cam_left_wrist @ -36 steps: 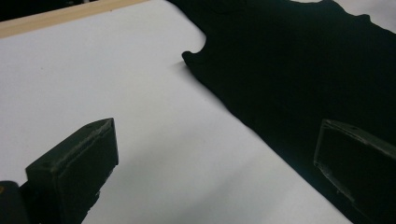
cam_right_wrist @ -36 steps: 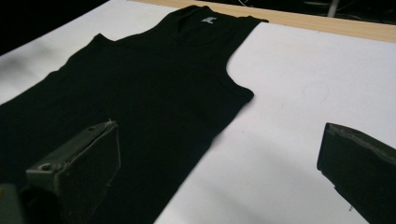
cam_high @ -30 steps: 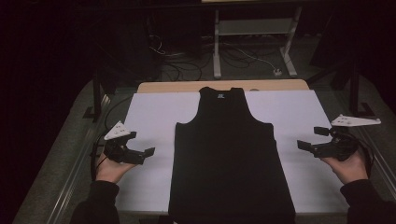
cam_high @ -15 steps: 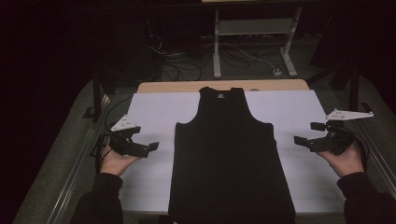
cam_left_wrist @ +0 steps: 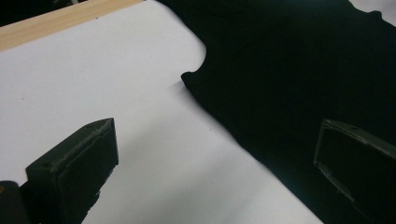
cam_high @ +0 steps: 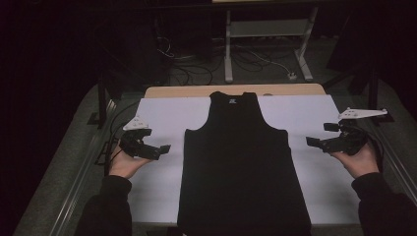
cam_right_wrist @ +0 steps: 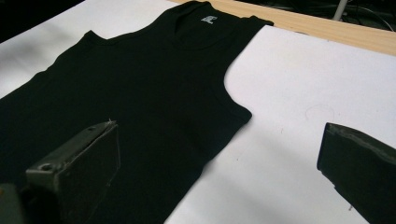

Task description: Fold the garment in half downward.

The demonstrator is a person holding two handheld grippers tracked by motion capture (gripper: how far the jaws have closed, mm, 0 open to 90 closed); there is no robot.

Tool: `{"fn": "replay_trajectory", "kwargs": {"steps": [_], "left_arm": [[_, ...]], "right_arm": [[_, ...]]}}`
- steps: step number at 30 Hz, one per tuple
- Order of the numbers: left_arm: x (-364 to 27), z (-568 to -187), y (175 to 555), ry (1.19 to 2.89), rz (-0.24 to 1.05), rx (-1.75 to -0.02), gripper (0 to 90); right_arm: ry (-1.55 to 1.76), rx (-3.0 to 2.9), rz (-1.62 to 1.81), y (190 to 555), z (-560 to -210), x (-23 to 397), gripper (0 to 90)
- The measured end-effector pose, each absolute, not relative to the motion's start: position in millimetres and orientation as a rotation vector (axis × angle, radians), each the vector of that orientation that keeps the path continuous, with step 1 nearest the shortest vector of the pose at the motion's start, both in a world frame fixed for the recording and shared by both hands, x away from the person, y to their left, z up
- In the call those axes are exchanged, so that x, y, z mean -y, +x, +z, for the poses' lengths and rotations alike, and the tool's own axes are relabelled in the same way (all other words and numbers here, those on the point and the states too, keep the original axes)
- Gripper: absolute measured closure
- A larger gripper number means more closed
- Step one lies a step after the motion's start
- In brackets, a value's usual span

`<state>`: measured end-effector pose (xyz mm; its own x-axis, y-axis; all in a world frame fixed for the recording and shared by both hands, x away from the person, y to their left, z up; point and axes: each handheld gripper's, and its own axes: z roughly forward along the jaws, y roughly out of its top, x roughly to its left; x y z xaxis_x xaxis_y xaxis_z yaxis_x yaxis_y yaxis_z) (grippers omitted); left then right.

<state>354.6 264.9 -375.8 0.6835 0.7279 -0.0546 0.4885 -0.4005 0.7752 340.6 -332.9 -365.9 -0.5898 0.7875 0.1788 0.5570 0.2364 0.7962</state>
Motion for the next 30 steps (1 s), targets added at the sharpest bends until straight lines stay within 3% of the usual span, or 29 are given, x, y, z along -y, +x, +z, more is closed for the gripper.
{"fn": "replay_trajectory", "kwargs": {"steps": [30], "left_arm": [[-247, -366, 394, 2.135, 0.334, -0.909, 0.0]], "right_arm": [[1.253, -2.309, 1.239, 380, -355, 317, 0.0]]}}
